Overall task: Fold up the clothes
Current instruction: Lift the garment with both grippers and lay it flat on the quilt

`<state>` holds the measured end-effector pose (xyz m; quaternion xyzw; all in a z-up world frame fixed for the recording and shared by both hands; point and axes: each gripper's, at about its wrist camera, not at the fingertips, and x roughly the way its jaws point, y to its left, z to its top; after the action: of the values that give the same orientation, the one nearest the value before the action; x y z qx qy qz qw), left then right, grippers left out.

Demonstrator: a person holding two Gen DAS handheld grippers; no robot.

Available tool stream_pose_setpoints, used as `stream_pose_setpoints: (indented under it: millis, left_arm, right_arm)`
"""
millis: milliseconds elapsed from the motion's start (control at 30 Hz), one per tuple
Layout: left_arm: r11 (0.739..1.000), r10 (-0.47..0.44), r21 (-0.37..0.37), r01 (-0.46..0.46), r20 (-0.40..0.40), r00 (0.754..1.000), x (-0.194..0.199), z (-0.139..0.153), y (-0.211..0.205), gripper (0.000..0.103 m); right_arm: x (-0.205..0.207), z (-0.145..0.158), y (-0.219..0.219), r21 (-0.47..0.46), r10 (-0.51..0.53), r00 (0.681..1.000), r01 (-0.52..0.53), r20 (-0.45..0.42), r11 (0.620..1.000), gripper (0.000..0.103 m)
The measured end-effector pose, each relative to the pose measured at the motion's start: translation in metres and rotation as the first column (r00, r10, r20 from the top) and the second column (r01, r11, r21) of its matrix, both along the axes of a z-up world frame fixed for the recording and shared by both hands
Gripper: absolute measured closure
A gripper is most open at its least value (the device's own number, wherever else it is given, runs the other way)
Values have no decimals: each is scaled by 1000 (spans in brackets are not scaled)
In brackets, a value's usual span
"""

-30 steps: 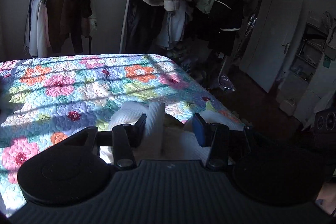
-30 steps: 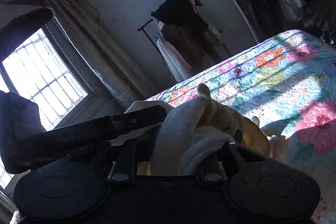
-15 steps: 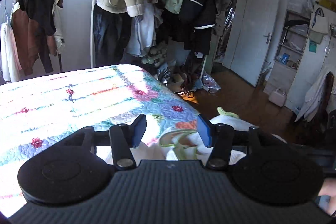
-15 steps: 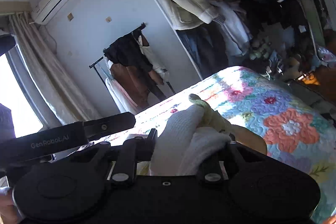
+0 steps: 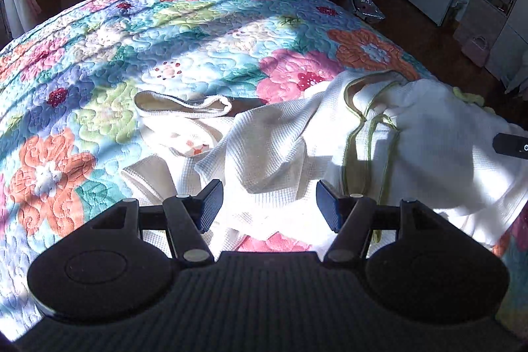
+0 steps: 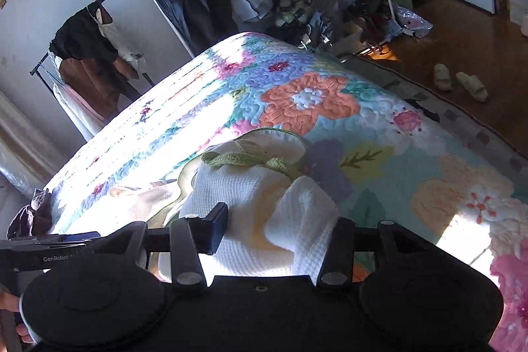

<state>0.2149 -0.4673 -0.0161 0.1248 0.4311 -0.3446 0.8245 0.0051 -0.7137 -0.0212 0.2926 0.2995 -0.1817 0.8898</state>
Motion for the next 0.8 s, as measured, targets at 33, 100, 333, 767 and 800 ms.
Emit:
stream_pose_setpoints:
  millis: [33, 100, 333, 767, 800]
  left_arm:
    - [1000, 7, -2, -7, -1, 1000, 0, 1, 5, 42]
    - [1000, 25, -8, -25, -2, 1000, 1, 5, 13, 42]
    - [994, 110, -20, -111, -31, 993, 8, 34, 87, 38]
    - [989, 36, -147, -30, 38, 999, -6, 141, 228, 34]
    - [988, 6, -157, 1, 39, 999, -7, 149, 226, 34]
  right_arm:
    - [-4, 3, 4, -14, 16, 1000, -16, -9, 1000, 51]
    - [-11, 7, 13, -40, 36, 999, -37, -19, 998, 51]
    - [18, 24, 37, 2, 49, 998, -49, -36, 999, 49]
    - [-20, 62, 99, 30, -64, 978, 71, -197, 997, 45]
    - [-26, 67, 105, 30, -35, 979, 42, -203, 999, 45]
